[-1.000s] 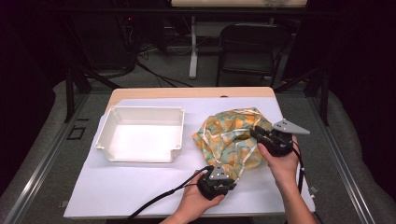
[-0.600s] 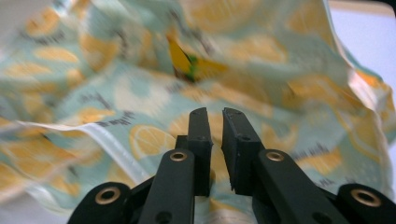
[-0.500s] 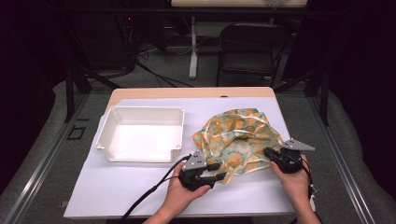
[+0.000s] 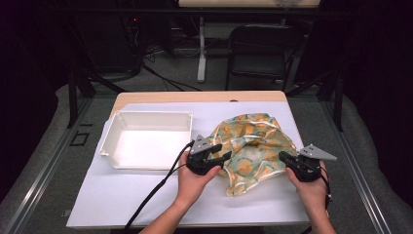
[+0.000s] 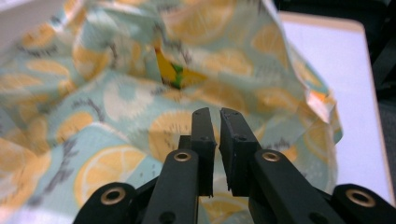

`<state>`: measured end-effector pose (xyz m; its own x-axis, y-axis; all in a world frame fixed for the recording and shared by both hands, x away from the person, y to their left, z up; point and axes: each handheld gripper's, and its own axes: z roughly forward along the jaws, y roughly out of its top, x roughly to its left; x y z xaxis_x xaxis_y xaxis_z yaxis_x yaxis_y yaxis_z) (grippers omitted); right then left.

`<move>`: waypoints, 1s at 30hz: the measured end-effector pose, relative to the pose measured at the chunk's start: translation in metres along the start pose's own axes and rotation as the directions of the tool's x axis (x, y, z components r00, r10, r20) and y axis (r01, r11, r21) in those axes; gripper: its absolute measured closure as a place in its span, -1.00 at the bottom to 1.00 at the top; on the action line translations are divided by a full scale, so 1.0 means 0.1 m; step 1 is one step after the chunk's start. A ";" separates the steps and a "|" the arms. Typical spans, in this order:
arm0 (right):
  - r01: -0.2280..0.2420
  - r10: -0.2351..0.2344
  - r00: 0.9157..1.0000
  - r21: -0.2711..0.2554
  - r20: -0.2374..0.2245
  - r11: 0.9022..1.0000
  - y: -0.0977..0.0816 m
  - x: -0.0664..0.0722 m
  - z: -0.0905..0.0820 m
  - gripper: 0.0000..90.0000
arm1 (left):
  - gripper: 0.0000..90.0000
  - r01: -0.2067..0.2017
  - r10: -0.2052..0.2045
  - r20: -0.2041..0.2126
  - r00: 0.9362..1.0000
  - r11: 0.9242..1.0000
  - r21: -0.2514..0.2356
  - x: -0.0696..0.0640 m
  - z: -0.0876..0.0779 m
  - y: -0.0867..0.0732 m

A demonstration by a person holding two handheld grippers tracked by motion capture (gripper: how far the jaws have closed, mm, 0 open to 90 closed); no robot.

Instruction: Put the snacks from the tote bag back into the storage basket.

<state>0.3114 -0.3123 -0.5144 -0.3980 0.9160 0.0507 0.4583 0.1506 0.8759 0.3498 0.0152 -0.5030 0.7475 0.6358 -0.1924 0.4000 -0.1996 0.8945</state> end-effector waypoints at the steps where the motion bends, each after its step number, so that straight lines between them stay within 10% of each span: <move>1: -0.003 0.003 1.000 -0.025 0.006 1.000 0.03 0.01 -0.03 0.87 | 0.12 -0.007 0.008 -0.013 1.000 1.000 0.024 0.01 0.12 0.03; 13: 0.013 -0.013 1.000 0.000 0.003 1.000 0.06 0.03 -0.05 0.84 | -0.24 -0.030 0.041 -0.066 0.997 0.986 0.161 0.10 0.56 0.08; 17: -0.051 0.048 0.995 0.041 0.086 0.998 0.01 -0.06 -0.04 0.81 | -0.16 -0.078 0.094 -0.071 0.993 0.975 0.207 0.06 0.66 0.04; 22: -0.049 0.053 0.997 -0.064 0.064 0.997 0.14 -0.04 -0.16 0.63 | 0.59 -0.061 0.074 -0.055 0.996 0.977 0.206 0.10 0.64 0.06; 27: -0.025 0.031 0.999 -0.137 0.038 0.990 0.28 -0.03 -0.19 0.47 | 0.91 -0.052 0.056 -0.017 0.998 0.983 0.176 0.10 0.59 0.10; 30: -0.020 0.031 0.997 -0.156 0.065 0.988 0.39 -0.03 -0.16 0.03 | 0.97 -0.033 0.032 0.004 0.999 0.989 0.143 0.12 0.55 0.15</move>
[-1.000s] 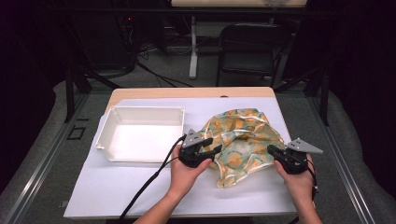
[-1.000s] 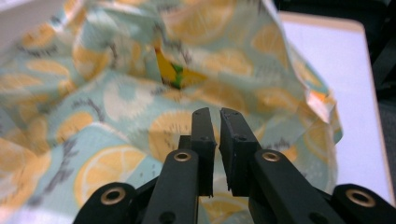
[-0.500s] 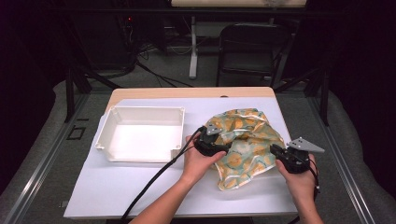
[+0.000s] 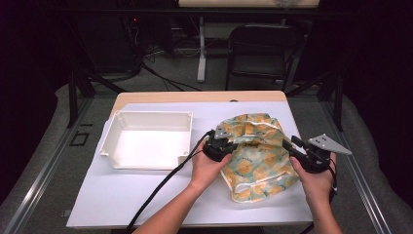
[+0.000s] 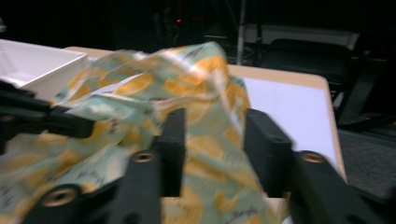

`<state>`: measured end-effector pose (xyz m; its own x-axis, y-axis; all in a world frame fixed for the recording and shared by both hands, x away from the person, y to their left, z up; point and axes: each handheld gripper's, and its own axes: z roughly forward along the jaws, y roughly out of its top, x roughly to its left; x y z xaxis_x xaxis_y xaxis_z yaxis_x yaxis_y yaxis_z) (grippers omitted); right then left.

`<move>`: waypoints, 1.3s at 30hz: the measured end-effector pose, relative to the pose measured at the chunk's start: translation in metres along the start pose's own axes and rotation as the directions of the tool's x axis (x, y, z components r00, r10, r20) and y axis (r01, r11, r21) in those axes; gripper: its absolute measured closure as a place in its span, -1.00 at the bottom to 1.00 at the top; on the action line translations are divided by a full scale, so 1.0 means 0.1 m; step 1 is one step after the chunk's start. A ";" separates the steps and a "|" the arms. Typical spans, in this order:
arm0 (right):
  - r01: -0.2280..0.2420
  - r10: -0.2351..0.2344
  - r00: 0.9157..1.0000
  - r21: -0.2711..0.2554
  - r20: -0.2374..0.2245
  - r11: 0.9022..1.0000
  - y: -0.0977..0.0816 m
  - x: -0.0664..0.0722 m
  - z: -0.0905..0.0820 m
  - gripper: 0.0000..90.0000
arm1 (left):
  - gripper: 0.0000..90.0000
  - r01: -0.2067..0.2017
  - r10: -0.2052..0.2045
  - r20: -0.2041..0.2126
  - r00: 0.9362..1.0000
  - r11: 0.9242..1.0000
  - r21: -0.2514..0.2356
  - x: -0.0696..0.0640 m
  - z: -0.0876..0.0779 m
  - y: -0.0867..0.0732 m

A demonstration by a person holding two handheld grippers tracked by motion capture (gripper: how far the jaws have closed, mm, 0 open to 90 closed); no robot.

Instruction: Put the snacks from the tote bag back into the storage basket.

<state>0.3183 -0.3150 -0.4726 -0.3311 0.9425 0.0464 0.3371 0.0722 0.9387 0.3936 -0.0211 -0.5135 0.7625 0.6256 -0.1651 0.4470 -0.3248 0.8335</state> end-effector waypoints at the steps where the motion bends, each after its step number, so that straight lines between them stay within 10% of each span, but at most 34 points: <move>1: 0.001 -0.001 1.000 0.008 0.002 1.000 0.04 0.00 0.07 -0.20 | 0.98 0.006 -0.006 0.007 1.000 1.000 -0.006 0.01 -0.01 0.01; 13: 0.117 -0.113 0.993 0.121 -0.043 0.986 -0.06 0.10 0.52 -0.51 | 1.00 0.082 -0.079 0.062 0.995 0.995 -0.051 0.14 -0.10 0.15; 19: 0.206 -0.202 0.979 0.190 -0.040 0.960 -0.13 0.15 0.62 0.60 | 1.00 0.102 -0.097 0.073 0.993 0.992 -0.075 0.17 -0.14 0.21; 22: 0.170 -0.162 0.985 0.179 -0.062 0.969 -0.11 0.10 0.61 1.00 | 1.00 0.110 -0.105 0.076 0.992 0.991 -0.072 0.20 -0.15 0.22; 39: 0.041 -0.042 0.999 0.095 0.008 0.995 0.18 -0.13 0.76 1.00 | 1.00 0.121 -0.120 0.022 0.993 0.987 -0.104 0.28 0.04 0.52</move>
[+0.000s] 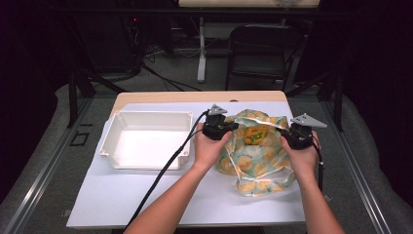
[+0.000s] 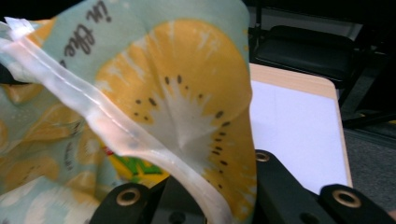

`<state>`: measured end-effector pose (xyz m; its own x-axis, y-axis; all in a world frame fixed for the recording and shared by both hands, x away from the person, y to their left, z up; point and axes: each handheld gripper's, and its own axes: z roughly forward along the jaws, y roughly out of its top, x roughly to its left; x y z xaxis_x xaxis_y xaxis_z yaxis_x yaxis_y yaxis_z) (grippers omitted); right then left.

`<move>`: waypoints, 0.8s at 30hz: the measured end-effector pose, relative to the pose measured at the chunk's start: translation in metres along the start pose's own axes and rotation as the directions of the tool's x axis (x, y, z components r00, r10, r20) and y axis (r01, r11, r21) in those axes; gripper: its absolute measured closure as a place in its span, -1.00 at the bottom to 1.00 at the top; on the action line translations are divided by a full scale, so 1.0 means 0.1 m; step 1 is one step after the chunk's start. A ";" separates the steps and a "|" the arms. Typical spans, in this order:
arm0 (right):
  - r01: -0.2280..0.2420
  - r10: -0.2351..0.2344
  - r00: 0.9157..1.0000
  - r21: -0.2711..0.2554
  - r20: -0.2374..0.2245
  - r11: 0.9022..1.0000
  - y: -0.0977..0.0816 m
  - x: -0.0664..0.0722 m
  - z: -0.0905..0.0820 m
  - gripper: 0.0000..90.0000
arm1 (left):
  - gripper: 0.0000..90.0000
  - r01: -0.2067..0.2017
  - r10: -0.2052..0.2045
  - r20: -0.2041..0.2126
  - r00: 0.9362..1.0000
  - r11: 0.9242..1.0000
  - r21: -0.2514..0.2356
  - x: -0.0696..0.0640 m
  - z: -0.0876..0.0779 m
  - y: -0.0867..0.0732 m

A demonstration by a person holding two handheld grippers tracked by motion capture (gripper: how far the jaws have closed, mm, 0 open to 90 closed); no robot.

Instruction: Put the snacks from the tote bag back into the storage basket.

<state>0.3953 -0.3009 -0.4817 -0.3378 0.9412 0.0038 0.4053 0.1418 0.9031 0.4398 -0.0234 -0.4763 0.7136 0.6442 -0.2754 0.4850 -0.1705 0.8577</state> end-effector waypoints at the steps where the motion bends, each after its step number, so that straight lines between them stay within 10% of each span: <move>1: -0.004 0.004 1.000 0.000 0.001 1.000 0.02 -0.02 0.02 1.00 | 1.00 0.004 -0.004 -0.013 1.000 1.000 -0.001 0.01 0.03 0.02; 12: -0.168 0.168 0.986 0.099 0.005 0.981 -0.03 -0.20 0.47 1.00 | 1.00 0.166 -0.162 -0.113 0.980 0.986 0.029 0.25 0.48 0.03; 14: -0.236 0.237 0.971 0.153 0.009 0.960 -0.11 -0.27 0.58 1.00 | 0.99 0.179 -0.166 -0.146 0.975 0.980 0.082 0.29 0.60 -0.05; 20: -0.250 0.252 0.967 0.329 0.037 0.911 -0.31 -0.32 0.73 0.99 | 0.72 0.166 -0.136 -0.171 0.976 0.971 0.172 0.31 0.73 -0.27; 24: -0.243 0.249 0.968 0.291 0.017 0.925 -0.41 -0.32 0.70 0.57 | 0.45 0.164 -0.140 -0.148 0.979 0.974 0.159 0.29 0.66 -0.32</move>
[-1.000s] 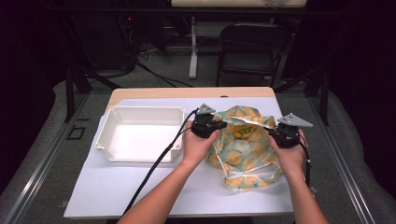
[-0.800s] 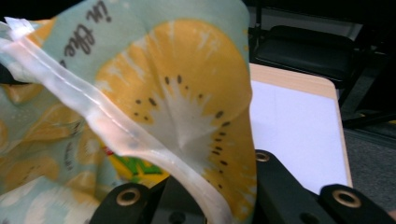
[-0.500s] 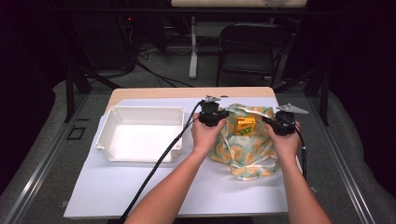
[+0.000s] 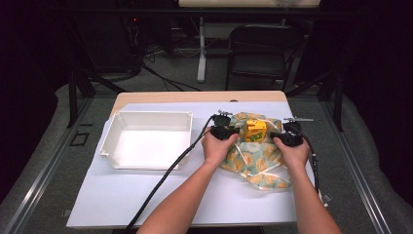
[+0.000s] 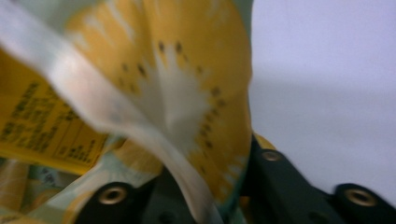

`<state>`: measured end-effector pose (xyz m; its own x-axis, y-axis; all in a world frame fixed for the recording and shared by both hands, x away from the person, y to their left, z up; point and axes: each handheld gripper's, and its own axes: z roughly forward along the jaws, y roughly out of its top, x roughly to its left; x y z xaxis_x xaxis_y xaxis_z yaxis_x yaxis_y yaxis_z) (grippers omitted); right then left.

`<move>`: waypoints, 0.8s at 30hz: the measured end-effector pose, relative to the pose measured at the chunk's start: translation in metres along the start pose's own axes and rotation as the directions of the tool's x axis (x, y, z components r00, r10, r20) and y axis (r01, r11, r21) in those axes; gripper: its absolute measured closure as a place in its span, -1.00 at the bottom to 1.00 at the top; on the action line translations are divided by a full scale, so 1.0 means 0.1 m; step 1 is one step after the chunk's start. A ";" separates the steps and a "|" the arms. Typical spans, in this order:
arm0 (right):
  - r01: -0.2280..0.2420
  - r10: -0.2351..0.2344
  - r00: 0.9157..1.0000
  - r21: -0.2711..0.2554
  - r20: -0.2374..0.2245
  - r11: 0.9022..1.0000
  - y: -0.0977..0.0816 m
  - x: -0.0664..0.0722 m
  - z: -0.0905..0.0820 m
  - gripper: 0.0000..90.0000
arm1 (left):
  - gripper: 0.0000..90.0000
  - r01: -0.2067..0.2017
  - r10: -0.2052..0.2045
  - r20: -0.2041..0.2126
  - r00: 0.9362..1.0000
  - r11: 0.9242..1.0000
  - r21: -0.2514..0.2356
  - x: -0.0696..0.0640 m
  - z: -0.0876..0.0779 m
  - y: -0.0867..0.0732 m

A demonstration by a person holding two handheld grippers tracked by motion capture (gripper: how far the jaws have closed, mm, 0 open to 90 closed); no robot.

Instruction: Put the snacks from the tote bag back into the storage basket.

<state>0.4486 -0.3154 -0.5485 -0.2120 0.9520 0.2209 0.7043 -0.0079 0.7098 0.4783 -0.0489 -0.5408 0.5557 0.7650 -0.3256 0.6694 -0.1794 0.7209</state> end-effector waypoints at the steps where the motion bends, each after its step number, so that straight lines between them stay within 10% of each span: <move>1: -0.003 0.003 1.000 -0.020 0.005 1.000 -0.01 0.02 -0.04 0.36 | 0.32 0.000 0.000 0.000 1.000 1.000 0.000 0.00 0.00 0.00; 7: 0.066 -0.058 0.997 -0.196 0.042 0.978 -0.08 0.11 -0.43 -0.28 | 0.02 -0.046 0.049 0.043 0.998 0.997 -0.066 -0.16 -0.32 0.02; 12: 0.136 -0.121 0.990 -0.293 0.070 0.946 -0.08 0.18 -0.70 -0.29 | -0.02 -0.101 0.107 0.041 0.993 0.986 -0.131 -0.26 -0.56 -0.06; 16: 0.257 -0.216 0.965 -0.349 0.151 0.901 -0.09 0.32 -0.83 -0.07 | -0.02 -0.098 0.105 0.037 0.994 0.982 -0.163 -0.23 -0.65 -0.19; 24: 0.218 -0.206 0.976 -0.240 0.071 0.946 -0.09 0.29 -0.64 1.00 | 0.40 -0.065 0.064 -0.017 0.998 0.994 -0.083 -0.13 -0.57 -0.35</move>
<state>0.3928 -0.3072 -0.5061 -0.3038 0.9525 0.0214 0.4581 0.1263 0.8799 0.4193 -0.0173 -0.5267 0.5889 0.7621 -0.2689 0.5886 -0.1764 0.7889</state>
